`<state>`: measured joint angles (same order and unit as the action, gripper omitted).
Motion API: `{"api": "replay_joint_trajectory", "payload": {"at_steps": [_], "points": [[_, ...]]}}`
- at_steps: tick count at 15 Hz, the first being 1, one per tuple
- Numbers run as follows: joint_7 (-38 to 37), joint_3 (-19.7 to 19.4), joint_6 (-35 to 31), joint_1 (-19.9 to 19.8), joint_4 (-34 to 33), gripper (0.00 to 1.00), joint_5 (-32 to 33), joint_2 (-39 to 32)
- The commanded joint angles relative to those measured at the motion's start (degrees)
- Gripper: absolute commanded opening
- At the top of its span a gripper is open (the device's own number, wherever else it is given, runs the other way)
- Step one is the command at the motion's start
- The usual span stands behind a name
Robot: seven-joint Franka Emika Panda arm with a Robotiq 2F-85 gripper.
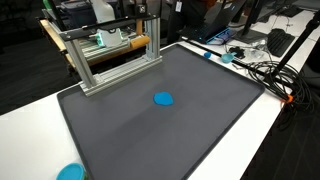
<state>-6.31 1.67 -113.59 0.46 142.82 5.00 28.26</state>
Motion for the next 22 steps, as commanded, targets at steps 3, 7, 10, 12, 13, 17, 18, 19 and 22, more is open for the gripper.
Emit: {"api": "replay_joint_trajectory", "payload": {"at_steps": [3, 7, 10, 12, 13, 17, 18, 19, 22], "points": [[1.8, -1.6, -1.0, 0.0, 3.3, 0.21, -3.1, 2.6], [6.4, -4.0, -1.8, 0.2, 4.4, 0.21, -5.8, 3.5], [9.3, -5.3, -1.2, 0.0, 4.4, 0.46, -7.0, 3.4], [11.0, -6.1, -1.0, -0.1, 4.3, 0.72, -7.4, 3.3], [11.7, -6.3, -0.7, -0.2, 4.3, 0.79, -7.4, 3.4], [12.6, -6.9, 0.2, -0.9, 4.2, 1.00, -6.7, 4.6], [12.6, -6.9, 0.4, -1.1, 4.2, 1.00, -6.4, 5.3], [12.3, -6.9, 0.6, -1.4, 4.1, 1.00, -6.2, 6.0], [11.9, -7.2, 1.1, -2.3, 4.0, 1.00, -6.0, 8.6]]}}
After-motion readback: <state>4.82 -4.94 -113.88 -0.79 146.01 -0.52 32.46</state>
